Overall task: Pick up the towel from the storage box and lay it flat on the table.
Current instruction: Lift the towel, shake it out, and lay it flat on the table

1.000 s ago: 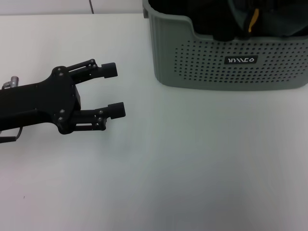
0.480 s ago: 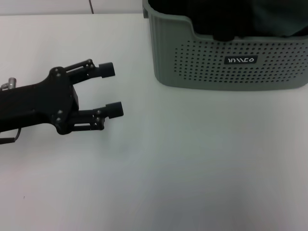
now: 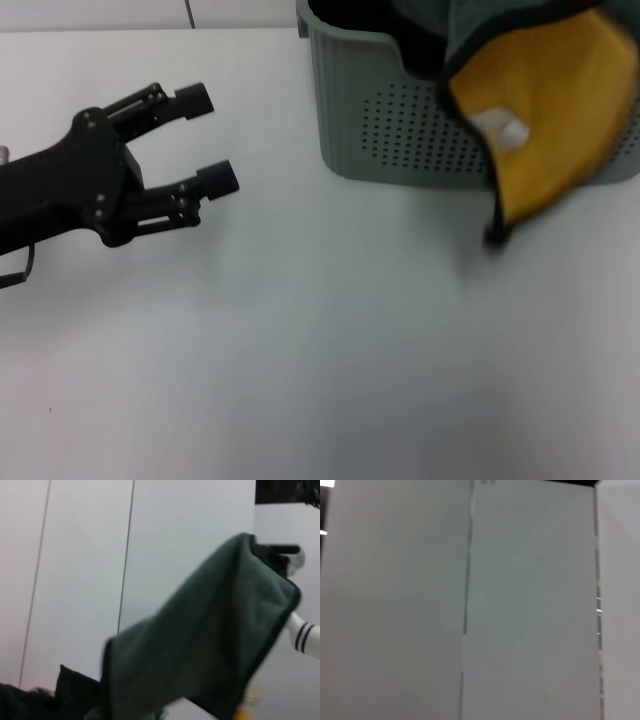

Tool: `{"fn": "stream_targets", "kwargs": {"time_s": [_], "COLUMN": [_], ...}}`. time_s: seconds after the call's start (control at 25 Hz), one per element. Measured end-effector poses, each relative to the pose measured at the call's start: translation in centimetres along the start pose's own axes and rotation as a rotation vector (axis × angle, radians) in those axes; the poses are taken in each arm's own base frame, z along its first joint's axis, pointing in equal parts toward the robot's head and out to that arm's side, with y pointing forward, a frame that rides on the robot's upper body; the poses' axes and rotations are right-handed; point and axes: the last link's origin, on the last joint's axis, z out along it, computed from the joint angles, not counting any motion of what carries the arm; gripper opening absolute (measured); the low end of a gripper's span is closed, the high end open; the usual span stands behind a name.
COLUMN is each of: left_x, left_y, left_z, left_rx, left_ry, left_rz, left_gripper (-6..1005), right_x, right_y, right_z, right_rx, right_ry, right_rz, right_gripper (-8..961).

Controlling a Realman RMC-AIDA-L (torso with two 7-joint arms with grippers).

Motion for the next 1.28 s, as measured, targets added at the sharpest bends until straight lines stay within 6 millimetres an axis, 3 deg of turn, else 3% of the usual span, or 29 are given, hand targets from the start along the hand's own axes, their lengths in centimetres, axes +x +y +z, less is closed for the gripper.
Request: {"fn": "stream_targets", "kwargs": {"time_s": [0.28,0.6,0.92,1.28], "left_x": [0.0,-0.3,-0.7,-1.2], "left_y": [0.0,0.1,0.3,-0.2], "left_z": [0.0,0.1,0.2,1.5], "left_rx": [0.019,0.026,0.027,0.008], "left_ry": [0.039,0.061,0.065,0.086], "left_rz": [0.001,0.006,-0.012,-0.135], "left_gripper": [875,874,875,874], "right_x": [1.4,3.5,1.9,-0.4], "right_y": [0.7,-1.7,-2.6,-2.5], "right_z": [1.3,3.9,4.5,3.0], "right_rx": [-0.054,-0.006,-0.003,-0.074], "right_ry": [-0.076,-0.084,-0.109,-0.194], "right_rz": [-0.018,-0.041,-0.102,-0.127], "right_gripper": [10,11,13,15]}}
